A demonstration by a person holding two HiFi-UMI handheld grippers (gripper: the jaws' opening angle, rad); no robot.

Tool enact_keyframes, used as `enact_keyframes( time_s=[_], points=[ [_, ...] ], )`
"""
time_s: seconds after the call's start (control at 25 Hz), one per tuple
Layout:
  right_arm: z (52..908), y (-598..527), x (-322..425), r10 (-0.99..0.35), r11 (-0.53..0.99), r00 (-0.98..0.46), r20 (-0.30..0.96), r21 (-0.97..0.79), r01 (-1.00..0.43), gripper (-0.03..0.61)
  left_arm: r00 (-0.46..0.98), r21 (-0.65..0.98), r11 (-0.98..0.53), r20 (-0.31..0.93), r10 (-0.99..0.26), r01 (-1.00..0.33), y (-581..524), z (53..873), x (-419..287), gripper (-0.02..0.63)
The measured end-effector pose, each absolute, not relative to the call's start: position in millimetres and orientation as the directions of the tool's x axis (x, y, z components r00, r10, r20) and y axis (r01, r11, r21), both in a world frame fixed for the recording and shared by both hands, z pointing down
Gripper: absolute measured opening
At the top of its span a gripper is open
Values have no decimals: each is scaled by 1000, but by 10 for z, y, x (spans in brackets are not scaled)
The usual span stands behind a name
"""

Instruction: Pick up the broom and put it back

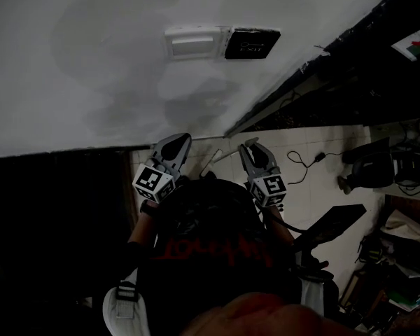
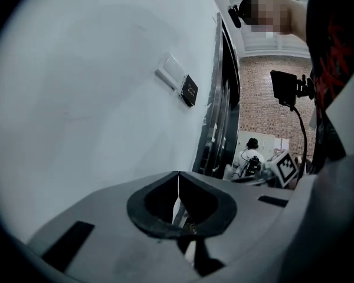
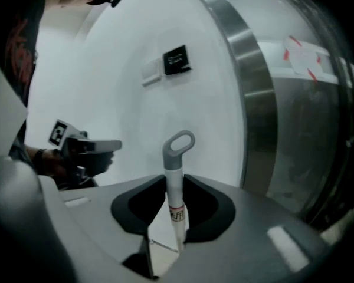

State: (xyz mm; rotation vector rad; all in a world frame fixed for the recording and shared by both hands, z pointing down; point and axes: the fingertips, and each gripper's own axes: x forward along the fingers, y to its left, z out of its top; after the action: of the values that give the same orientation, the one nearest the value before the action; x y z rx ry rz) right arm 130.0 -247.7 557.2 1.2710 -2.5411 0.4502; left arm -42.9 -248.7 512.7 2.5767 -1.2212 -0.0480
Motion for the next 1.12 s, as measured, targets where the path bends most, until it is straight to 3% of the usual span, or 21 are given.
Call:
enact_keyframes(
  time_s=[0.16,0.28,0.36,0.52,0.72,0.92,1.0,1.12],
  points=[
    [6541,-2671,1377,-718,400,-421,554,-168,-901,92,640,264,-598,113,-760,-757,-2242,5118,-313,5],
    [7334,-2881,1256,-599,413,-375,707,-128,-902,92,635,306,-578,130,-762,-757,-2086,5300,-219,5],
    [7628,-3026,1125,-565,468,-377,734,-90,-879,91,622,341,-549,154,-768,-763,-1928,5405,-153,5],
    [7651,-3503,938,-592,518,-393,704,-42,-855,97,520,396,-419,195,-832,-817,-1628,5520,-173,5],
    [7065,-3682,1047,-727,463,-508,462,-216,-860,152,354,428,-238,215,-910,-872,-1161,5628,-292,5],
    [6485,-2724,1037,-714,520,-596,366,-292,-802,100,355,415,-233,246,-902,-879,-640,5728,-426,5],
    [6253,-2098,987,-715,550,-620,324,-286,-784,14,372,414,-256,228,-900,-873,-414,5739,-522,5],
    [6166,-1106,797,-708,591,-646,286,-262,-763,0,422,417,-325,164,-891,-849,-86,5838,-675,5]
  ],
)
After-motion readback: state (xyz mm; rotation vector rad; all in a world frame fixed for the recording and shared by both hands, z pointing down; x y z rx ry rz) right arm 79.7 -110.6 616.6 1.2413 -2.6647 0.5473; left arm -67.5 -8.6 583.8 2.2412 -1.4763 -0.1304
